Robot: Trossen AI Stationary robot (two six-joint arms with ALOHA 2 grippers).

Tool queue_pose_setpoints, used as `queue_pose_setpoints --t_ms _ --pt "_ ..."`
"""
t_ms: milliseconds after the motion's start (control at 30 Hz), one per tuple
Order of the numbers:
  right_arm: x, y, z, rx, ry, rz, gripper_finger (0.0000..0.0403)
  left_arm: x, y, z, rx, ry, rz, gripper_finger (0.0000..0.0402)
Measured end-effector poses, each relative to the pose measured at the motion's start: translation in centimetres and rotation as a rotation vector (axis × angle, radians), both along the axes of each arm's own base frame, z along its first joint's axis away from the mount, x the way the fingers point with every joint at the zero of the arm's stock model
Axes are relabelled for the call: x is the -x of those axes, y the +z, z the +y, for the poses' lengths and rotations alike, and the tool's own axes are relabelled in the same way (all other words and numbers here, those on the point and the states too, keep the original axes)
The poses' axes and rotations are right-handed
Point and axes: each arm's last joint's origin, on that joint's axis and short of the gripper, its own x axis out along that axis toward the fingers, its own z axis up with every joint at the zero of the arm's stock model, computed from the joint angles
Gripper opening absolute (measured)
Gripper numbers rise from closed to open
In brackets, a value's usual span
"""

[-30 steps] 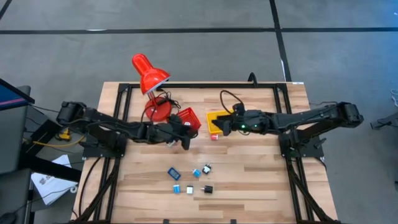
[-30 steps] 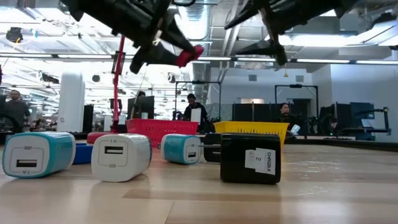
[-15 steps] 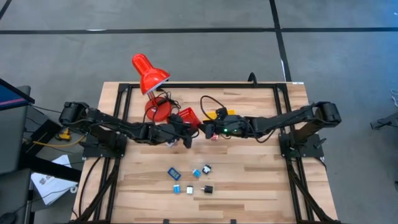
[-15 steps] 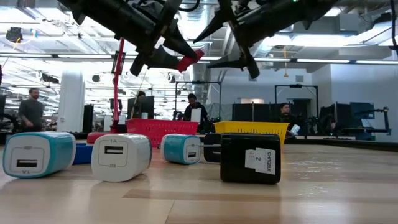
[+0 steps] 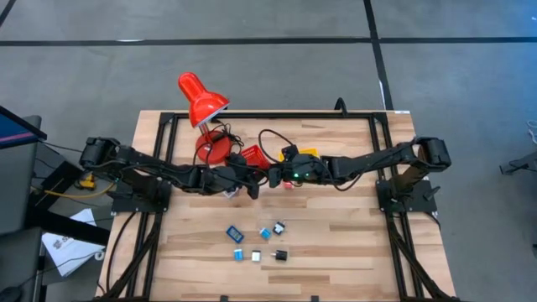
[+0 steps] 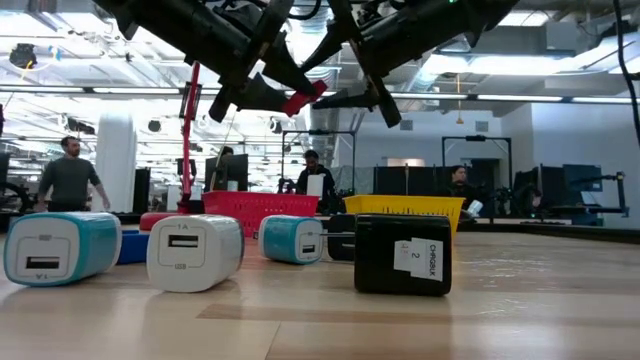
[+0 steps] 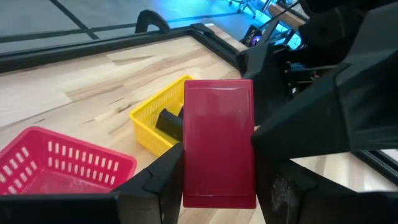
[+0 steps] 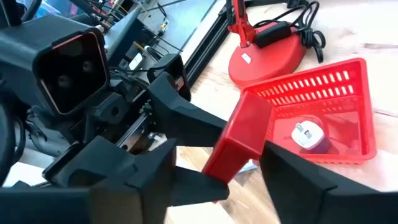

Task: Pick & Place Office items
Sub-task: Put the red digital timer into the yellow bin

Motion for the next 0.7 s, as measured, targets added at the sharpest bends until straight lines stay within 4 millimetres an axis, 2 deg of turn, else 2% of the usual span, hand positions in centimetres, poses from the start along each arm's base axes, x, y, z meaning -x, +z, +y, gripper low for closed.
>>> queue_pose_setpoints --t_ms 300,400,500,700 --pt "0.02 0.00 -0.19 0.013 -0.005 0.006 0.0088 -0.02 0.08 0.02 -0.002 0.006 -0.009 0.0158" --pt "0.01 0.04 -0.24 0.013 -0.009 0.001 0.0056 -0.04 0.13 0.03 -0.005 0.006 -0.013 0.0159" --pt "0.02 0.07 -0.24 0.014 -0.009 0.001 0.0043 -0.05 0.13 0.02 -0.004 0.005 -0.013 0.0161" --pt "0.05 0.01 -0.59 0.019 -0.010 0.012 0.0052 -0.07 0.13 0.01 0.004 0.001 -0.017 0.0180"
